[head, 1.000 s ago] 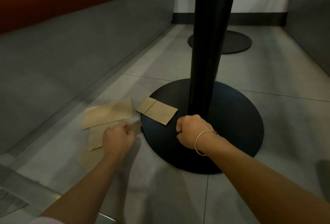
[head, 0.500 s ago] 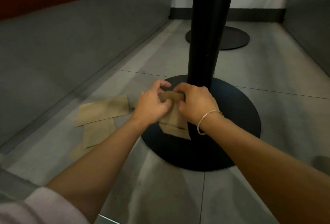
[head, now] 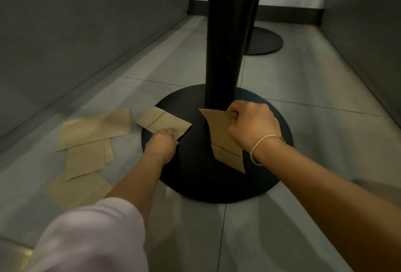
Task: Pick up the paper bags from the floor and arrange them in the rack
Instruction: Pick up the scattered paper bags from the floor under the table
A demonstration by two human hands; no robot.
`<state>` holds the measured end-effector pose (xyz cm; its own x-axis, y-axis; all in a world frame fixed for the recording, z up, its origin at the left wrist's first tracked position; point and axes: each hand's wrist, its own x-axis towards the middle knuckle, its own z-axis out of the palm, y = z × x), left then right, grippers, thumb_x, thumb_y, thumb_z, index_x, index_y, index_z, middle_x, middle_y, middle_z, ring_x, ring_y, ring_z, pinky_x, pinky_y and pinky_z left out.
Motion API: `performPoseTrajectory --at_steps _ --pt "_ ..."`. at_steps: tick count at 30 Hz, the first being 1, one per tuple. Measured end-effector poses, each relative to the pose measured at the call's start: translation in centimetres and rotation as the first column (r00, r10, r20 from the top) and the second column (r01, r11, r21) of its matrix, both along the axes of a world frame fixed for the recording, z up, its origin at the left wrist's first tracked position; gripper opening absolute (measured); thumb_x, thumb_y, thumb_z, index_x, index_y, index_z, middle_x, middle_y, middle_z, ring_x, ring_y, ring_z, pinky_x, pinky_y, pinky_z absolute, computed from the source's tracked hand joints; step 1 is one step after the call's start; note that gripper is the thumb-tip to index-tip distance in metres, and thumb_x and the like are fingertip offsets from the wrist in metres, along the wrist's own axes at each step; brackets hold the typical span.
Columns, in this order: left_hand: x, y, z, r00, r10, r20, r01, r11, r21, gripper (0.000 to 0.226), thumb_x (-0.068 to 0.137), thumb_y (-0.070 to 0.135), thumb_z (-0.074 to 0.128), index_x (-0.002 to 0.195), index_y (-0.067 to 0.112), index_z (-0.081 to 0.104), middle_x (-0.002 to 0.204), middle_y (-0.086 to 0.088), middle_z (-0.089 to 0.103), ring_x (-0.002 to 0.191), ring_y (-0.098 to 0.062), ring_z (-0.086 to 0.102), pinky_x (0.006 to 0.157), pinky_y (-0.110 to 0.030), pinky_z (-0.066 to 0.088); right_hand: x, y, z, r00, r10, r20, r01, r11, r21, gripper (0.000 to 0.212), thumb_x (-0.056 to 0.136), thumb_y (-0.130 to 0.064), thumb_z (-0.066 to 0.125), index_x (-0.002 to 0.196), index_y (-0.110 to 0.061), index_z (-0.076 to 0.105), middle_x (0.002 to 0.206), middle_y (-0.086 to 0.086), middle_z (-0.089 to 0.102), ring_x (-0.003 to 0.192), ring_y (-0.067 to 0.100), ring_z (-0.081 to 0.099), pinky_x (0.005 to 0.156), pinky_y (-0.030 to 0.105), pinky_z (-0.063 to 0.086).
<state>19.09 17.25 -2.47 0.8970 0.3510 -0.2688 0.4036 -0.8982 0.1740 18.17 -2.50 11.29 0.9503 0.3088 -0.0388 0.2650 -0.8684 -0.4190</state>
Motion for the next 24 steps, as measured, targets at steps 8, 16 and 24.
performPoseTrajectory --at_steps 8,16,24 --pt "-0.8 -0.8 1.2 0.966 -0.225 -0.126 0.252 0.928 0.274 0.030 0.095 0.004 0.040 0.120 0.006 0.057 0.122 -0.014 0.058 0.113 -0.030 0.056 0.090 -0.035 0.045 -0.4 -1.0 0.7 1.000 -0.006 0.028 0.006 1.000 0.005 0.033 0.093 -0.015 0.049 0.125 -0.020 0.055 0.115 0.006 0.060 0.101 0.025 0.060 0.083 0.036 0.054" --pt "-5.7 -4.3 4.8 0.947 -0.319 -0.047 0.322 0.942 0.091 0.031 0.096 0.015 0.041 0.113 0.018 0.066 0.113 -0.010 0.066 0.103 -0.026 0.060 0.084 -0.032 0.046 -2.3 -3.8 4.3 0.990 -0.081 0.114 0.075 0.996 0.053 0.031 0.095 -0.013 0.040 0.118 -0.020 0.060 0.105 0.009 0.064 0.090 0.027 0.061 0.067 0.029 0.045" --pt "-6.5 -10.4 15.0 0.797 -0.095 0.597 0.283 0.931 -0.229 0.018 0.092 0.016 0.057 0.105 0.013 0.070 0.086 0.001 0.065 0.081 -0.011 0.057 0.071 -0.019 0.036 -4.7 -9.6 12.0 0.933 -0.244 0.263 0.237 0.970 0.059 0.031 0.091 -0.005 0.041 0.110 -0.017 0.061 0.104 0.009 0.061 0.094 0.028 0.060 0.070 0.032 0.044"
